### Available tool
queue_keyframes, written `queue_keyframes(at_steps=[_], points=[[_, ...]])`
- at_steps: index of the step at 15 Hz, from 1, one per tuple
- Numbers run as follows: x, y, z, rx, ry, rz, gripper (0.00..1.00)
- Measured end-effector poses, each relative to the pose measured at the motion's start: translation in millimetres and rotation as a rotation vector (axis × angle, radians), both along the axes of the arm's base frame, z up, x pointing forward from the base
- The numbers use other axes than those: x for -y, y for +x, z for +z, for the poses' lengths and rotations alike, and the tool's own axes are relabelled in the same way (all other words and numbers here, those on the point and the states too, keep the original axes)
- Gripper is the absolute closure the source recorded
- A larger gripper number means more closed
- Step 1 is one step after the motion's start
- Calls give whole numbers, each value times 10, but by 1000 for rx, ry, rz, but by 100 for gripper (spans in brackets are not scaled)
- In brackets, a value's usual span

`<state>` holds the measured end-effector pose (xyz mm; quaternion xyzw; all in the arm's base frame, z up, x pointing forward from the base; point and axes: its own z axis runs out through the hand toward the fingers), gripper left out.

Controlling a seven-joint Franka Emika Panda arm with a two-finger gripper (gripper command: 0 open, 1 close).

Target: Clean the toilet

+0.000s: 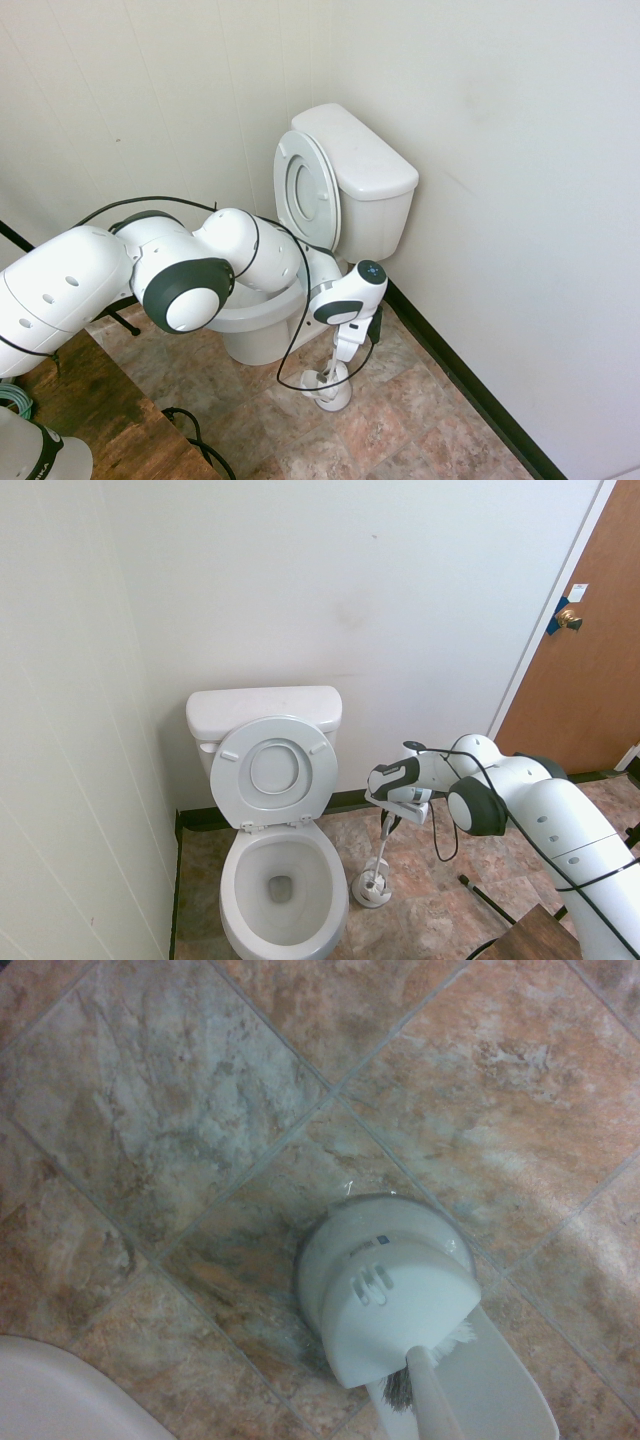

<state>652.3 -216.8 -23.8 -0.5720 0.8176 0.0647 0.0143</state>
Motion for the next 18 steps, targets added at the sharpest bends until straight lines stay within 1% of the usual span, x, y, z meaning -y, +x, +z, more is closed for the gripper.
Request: queue_keyframes(at_steps=[3, 4, 14, 16, 18], points=[[58, 53, -14, -9, -4, -11, 100], [69, 70, -18, -12, -3, -14, 0], [96, 113, -78, -16, -8, -14, 0], [150, 134, -13, -4, -21, -17, 0], [221, 173, 205, 22, -45, -22, 0]])
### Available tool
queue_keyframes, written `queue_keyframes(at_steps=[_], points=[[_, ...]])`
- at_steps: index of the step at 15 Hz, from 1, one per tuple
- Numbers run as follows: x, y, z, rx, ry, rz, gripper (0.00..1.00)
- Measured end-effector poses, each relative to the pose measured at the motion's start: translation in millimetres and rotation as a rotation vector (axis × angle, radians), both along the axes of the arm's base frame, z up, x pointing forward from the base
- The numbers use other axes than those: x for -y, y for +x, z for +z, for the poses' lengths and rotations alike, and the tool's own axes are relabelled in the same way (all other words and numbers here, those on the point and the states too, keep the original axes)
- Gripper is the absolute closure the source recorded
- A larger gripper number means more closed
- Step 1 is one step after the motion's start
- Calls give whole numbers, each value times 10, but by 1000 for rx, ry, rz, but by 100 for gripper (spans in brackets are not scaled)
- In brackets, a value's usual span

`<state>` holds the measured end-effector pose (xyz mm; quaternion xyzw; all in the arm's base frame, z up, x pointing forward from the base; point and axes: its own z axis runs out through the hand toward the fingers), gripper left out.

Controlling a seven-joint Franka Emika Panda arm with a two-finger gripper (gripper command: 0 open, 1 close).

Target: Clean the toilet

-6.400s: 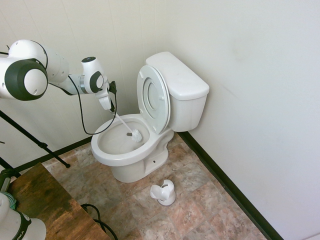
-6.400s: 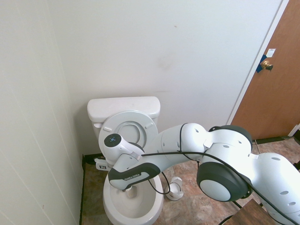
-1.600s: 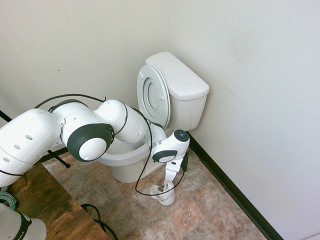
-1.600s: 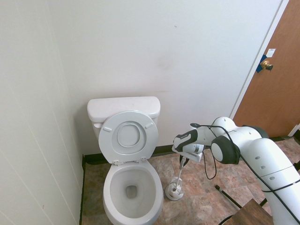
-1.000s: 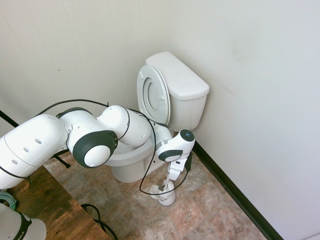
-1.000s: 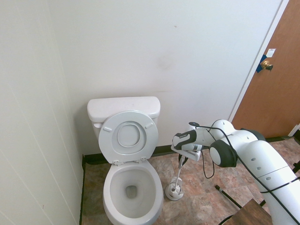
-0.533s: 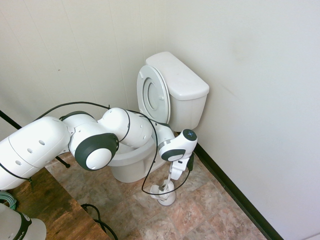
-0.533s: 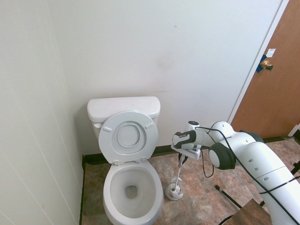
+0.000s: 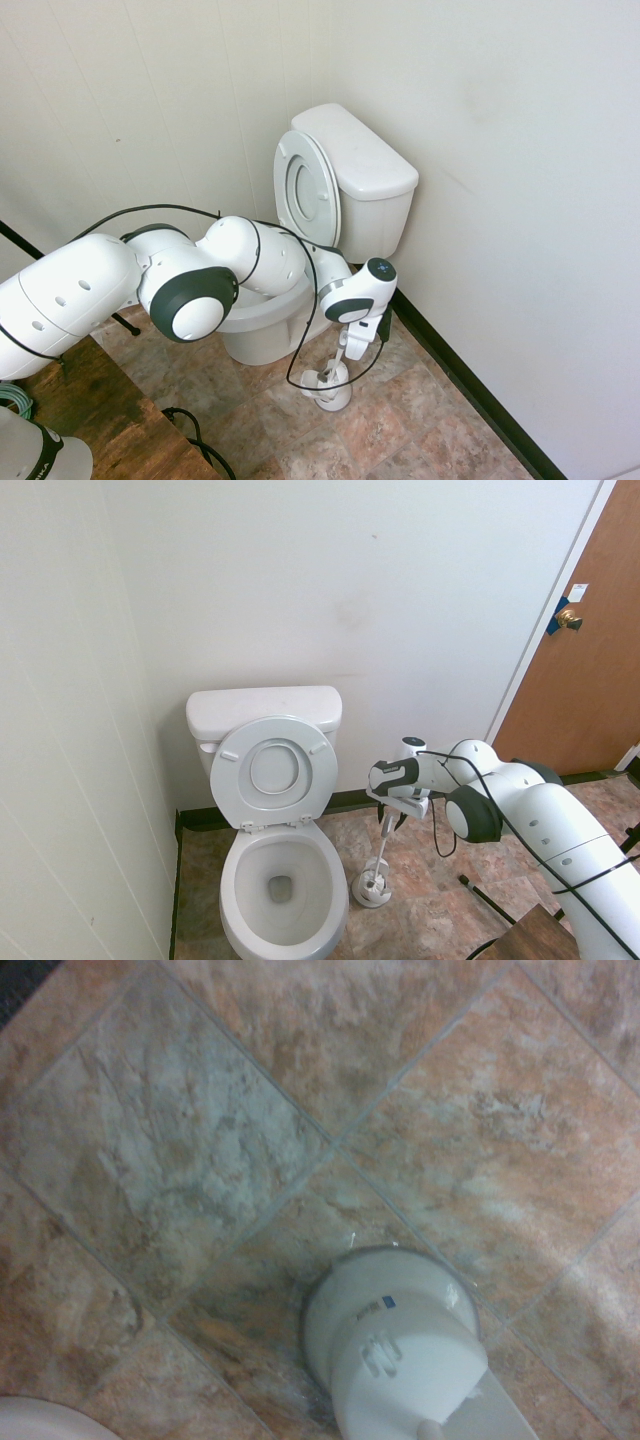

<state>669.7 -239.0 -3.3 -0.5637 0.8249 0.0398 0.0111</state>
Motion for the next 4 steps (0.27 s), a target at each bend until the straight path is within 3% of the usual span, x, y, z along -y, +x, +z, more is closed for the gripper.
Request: queue_keyframes(at_steps=[4], points=[[-45, 58, 752, 68, -65, 8, 0]])
